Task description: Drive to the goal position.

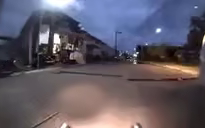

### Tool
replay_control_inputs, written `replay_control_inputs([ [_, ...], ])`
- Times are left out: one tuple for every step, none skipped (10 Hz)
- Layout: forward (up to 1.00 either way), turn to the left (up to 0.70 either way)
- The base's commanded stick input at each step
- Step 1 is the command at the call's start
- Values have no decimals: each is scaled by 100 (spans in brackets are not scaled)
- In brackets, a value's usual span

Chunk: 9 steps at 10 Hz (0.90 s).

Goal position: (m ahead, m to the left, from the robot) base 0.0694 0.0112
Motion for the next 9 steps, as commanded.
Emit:
replay_control_inputs([
  [50, 0],
  [50, 0],
  [50, 0],
  [50, 0],
  [50, 0],
  [50, 0],
  [50, 0],
  [50, 0],
  [50, -1],
])
